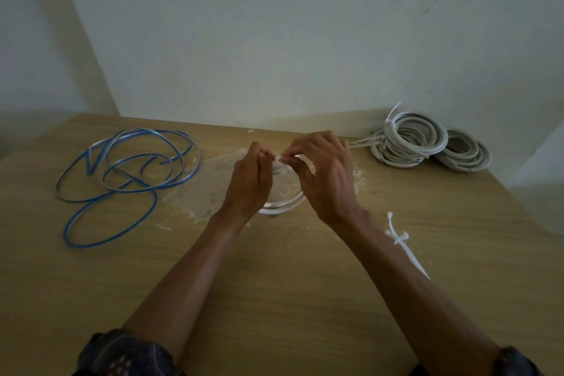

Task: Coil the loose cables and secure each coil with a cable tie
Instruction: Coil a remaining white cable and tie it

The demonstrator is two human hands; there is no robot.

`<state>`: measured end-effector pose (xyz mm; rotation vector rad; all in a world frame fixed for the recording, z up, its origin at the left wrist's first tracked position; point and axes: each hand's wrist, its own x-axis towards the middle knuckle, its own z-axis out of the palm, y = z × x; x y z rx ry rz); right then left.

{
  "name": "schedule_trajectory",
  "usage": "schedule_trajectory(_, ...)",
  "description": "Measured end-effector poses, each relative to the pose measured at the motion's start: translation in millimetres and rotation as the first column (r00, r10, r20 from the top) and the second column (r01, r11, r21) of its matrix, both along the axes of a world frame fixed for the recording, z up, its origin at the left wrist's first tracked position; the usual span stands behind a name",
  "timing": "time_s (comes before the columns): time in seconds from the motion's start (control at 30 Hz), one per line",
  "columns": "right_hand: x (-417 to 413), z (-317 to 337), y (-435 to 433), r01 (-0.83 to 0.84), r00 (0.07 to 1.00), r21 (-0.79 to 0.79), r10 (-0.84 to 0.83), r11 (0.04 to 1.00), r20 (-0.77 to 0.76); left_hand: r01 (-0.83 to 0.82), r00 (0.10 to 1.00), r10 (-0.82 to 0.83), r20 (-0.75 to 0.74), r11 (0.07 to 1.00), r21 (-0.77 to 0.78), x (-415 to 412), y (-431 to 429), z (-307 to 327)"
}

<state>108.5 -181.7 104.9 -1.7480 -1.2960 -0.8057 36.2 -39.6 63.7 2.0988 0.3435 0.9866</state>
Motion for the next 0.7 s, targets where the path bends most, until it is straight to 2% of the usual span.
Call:
schedule_trajectory(0.07, -7.1, -7.9, 2.3, 0.057, 0.986, -0.004, -0.056, 0.998, 0.155, -0.056, 0.998, 0.053, -0.03, 0.992, -0.112, 3.7, 4.9, 1.7)
schedule_trajectory(0.13, -16.3, -17.8, 6.6, 0.051, 0.974, -0.017, -0.046, 0.999, 0.22, -0.118, 0.993, 0.112, -0.042, 0.974, -0.192, 3.2, 14.1, 1.0)
schedule_trajectory(0.23, -27.4, -20.9, 13.1, 0.012, 0.971, -0.003, -0.011, 1.0, 0.238, -0.167, 0.986, 0.165, -0.029, 0.962, -0.214, -1.1, 25.0, -1.4)
schedule_trajectory(0.33, -24.1, -8.4, 11.0, 0.019, 0.982, 0.063, -0.031, 0.998, 0.187, -0.144, 0.99, 0.143, -0.015, 0.972, -0.187, -0.5, 22.3, -1.7)
schedule_trajectory(0.4, -21.9, -3.9, 7.5, 0.024, 0.994, 0.088, -0.033, 0.996, 0.101, -0.128, 0.992, 0.128, -0.011, 0.98, -0.151, 1.4, 18.5, -0.4)
schedule_trajectory(0.53, -12.9, 6.1, 3.4, 0.036, 0.979, 0.18, 0.001, 0.983, -0.202, -0.009, 1.0, 0.011, -0.025, 0.998, 0.068, -2.0, 2.3, 3.0)
schedule_trajectory(0.6, -5.1, 10.4, 3.5, 0.07, 0.931, 0.212, 0.012, 0.975, -0.365, 0.076, 0.997, -0.076, -0.011, 0.987, 0.139, -4.9, -13.1, 5.2)
schedule_trajectory(0.7, 0.5, 9.4, 3.9, 0.106, 0.831, 0.192, 0.019, 0.976, -0.555, 0.184, 0.983, -0.182, -0.022, 0.976, 0.118, -3.8, -31.0, 6.0)
